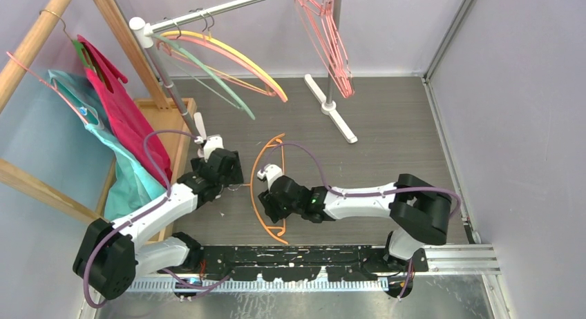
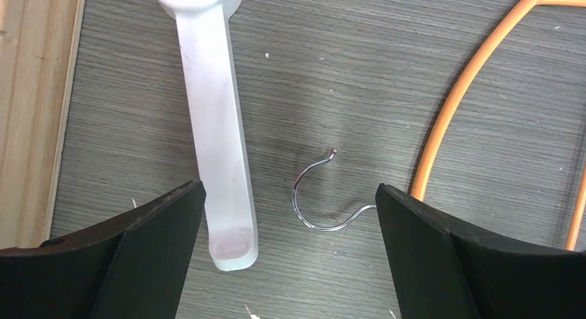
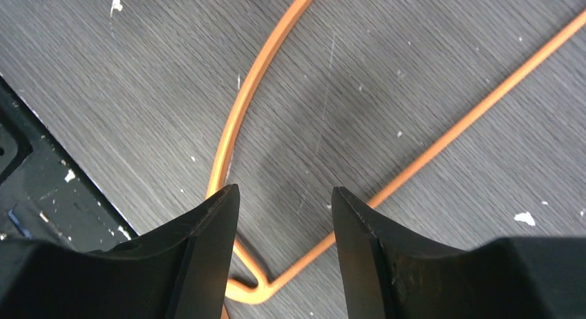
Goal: Organize the hangers
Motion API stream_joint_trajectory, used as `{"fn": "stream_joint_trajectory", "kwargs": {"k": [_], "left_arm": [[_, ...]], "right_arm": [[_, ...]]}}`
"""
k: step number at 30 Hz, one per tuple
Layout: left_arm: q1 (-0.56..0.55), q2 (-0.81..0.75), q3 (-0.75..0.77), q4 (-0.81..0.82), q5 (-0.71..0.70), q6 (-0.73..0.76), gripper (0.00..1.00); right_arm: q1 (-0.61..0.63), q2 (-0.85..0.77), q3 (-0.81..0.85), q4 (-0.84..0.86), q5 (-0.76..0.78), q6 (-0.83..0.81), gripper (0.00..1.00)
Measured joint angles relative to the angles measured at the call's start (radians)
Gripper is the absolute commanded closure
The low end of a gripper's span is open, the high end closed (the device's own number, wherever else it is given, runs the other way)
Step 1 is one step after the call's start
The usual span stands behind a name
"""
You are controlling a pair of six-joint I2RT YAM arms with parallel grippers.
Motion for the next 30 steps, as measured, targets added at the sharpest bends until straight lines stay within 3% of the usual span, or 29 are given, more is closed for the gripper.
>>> {"fn": "stream_joint_trajectory", "kwargs": {"k": [10, 18, 30], "left_arm": [[0.021, 0.015, 0.006, -0.005, 0.009, -0.009, 0.02], [0.033, 0.009, 0.006, -0.007, 0.019, -0.009, 0.02], [0.037, -0.049, 0.005, -0.018, 0.023, -0.009, 0.02]], "right_arm": [[0.071, 0.174, 0.163, -0.002, 0.079, -0.028, 0.45], [0.084, 0.237, 0.198, -0.019, 0.091, -0.029, 0.67], [0.12, 0.28, 0.217, -0.031, 0.172, 0.015, 0.65]]}}
